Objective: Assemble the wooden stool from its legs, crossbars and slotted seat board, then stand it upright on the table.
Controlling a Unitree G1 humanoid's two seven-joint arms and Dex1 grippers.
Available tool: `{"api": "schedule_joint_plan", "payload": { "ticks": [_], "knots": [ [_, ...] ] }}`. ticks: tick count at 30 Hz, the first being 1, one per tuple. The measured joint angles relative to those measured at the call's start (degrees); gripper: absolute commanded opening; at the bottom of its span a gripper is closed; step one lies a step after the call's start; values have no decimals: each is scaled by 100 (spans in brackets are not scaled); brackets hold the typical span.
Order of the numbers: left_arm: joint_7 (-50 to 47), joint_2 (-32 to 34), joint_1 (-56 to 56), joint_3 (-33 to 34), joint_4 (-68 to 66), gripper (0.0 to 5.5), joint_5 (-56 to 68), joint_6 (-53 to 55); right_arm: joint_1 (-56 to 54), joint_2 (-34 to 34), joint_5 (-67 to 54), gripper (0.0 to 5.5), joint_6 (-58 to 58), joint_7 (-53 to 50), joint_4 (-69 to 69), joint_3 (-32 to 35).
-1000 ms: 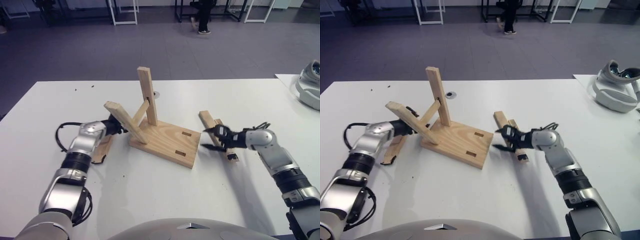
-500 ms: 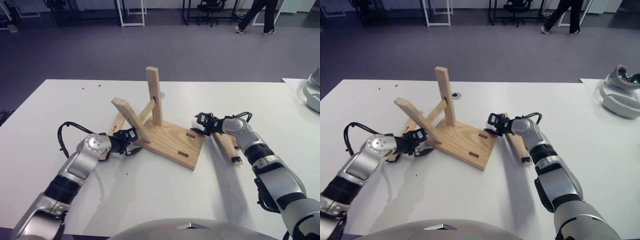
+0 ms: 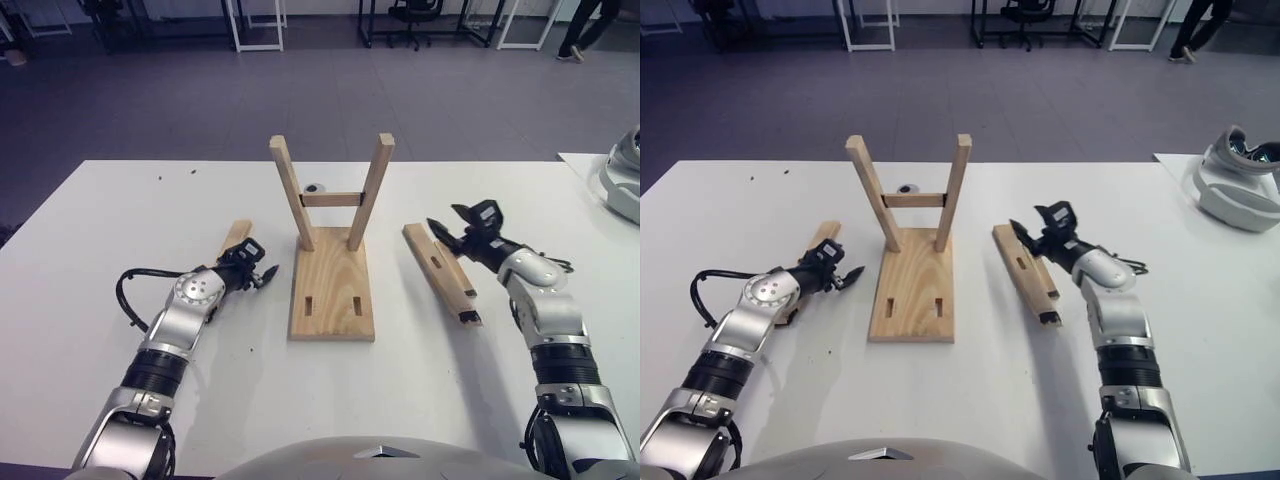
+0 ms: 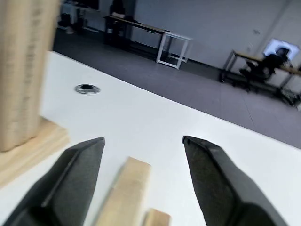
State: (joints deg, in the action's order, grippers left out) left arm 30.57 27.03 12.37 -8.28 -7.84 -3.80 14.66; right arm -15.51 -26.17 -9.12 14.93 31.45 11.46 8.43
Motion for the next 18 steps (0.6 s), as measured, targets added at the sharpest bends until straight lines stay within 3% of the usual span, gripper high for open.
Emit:
{"api": "schedule_joint_plan", "payload": {
  "ticks": [7,18],
  "knots": [
    [2,-142,-256,97,856,376,182,386,502,-232,-13,311,561,88,560,27],
    [-4,-167,-575,72,1257,376,181,670,897,-10,-232,311,864,164,-149,-205]
  ]
}}
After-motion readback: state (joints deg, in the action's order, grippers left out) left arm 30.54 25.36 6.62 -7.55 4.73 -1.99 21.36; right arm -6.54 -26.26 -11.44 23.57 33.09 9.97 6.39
